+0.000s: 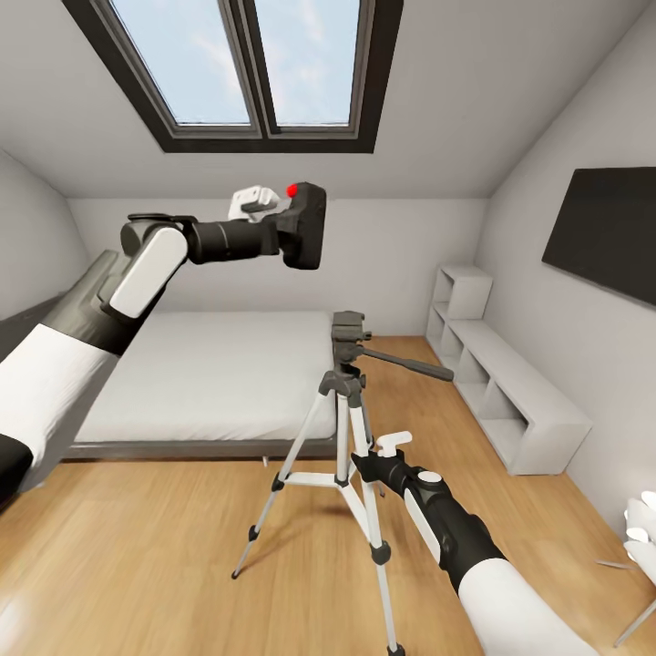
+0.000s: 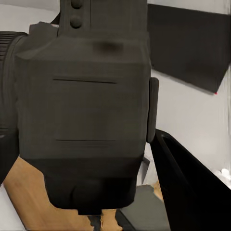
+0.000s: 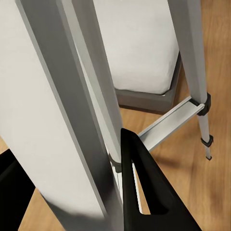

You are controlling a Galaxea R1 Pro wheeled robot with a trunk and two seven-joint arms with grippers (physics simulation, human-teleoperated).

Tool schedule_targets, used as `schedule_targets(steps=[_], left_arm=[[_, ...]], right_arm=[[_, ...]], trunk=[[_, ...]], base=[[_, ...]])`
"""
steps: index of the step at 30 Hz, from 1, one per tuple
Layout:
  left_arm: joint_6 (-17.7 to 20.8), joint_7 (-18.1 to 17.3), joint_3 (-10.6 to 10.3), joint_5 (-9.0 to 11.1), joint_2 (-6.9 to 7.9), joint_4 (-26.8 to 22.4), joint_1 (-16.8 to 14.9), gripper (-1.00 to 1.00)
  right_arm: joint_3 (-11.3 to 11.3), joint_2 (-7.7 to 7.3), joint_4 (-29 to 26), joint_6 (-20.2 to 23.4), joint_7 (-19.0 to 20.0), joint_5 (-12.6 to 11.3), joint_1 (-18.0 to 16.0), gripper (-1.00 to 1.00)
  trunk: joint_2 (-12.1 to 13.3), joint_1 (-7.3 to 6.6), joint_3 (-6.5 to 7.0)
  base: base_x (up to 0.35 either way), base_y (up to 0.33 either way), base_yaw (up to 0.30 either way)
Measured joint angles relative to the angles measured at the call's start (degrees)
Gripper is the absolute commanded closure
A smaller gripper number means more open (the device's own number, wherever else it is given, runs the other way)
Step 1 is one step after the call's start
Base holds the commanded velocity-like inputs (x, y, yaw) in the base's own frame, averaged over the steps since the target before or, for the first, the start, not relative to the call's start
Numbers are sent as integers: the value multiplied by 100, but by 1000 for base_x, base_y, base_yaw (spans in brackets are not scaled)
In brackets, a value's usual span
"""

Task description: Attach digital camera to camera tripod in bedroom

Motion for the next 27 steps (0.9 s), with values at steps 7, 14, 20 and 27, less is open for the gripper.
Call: schedule_targets(steps=[7, 14, 20, 27], left_arm=[[796, -760, 60, -63, 138, -180, -1, 100], [1069, -1539, 211, -788, 222, -174, -8, 100], [1078, -1721, 304, -1025, 232, -235, -9, 100], [1106, -1757, 567, -1080, 160, -330, -13, 100]], right_arm=[[7, -13, -7, 4, 7, -13, 1, 100], [17, -48, -28, 10, 6, -56, 2, 100], [13, -51, -29, 9, 5, -64, 2, 100], [12, -51, -30, 9, 4, -66, 2, 100]], trunk=[[1, 0, 0], [2, 1, -1], [1, 1, -1], [2, 1, -1]], base=[[0, 0, 0], [0, 0, 0], [0, 0, 0], [0, 0, 0]])
